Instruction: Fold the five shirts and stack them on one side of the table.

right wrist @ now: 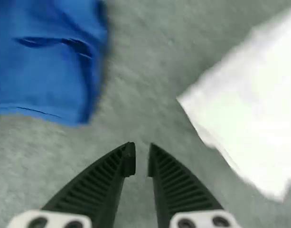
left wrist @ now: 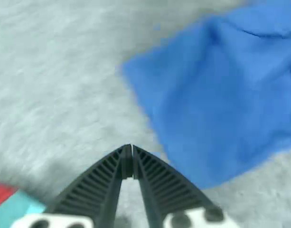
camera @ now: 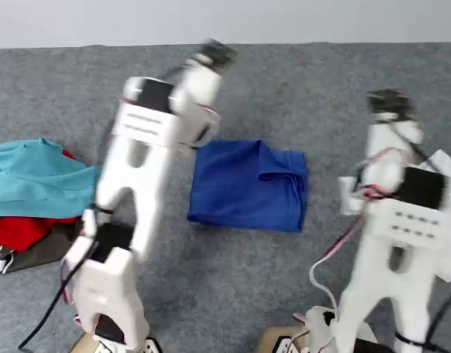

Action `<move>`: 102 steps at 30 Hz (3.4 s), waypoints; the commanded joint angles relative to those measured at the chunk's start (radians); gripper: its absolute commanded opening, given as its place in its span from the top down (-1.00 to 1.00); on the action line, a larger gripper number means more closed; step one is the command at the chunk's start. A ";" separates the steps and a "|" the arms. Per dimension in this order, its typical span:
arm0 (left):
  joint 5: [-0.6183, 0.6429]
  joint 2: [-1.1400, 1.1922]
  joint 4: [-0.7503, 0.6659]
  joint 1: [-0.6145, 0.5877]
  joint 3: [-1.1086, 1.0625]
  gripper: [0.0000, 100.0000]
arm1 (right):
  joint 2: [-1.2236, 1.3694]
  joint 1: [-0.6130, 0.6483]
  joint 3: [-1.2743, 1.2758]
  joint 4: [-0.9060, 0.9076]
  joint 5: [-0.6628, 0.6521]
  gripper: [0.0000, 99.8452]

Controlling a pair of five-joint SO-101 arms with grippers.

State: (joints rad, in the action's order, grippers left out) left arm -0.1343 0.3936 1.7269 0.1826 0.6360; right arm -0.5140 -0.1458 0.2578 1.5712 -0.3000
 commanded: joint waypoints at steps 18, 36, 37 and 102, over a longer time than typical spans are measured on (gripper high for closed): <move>0.106 -0.204 0.003 -0.315 -0.008 0.99 | 0.323 0.473 0.084 -0.519 0.032 0.98; 0.130 -0.203 0.002 -0.315 -0.008 0.99 | 0.977 0.263 -0.528 -0.507 -0.109 0.98; 0.130 -0.203 0.002 -0.313 -0.008 0.99 | 1.003 0.243 -0.583 -0.496 -0.121 0.98; 0.132 -0.210 -0.003 -0.483 -0.073 0.99 | 1.297 0.722 -0.921 0.176 -0.038 0.98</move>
State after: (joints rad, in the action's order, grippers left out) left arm -0.0115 0.2478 1.7300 -0.2869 0.5501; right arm 0.7856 0.5692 -0.6506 1.7492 -0.3460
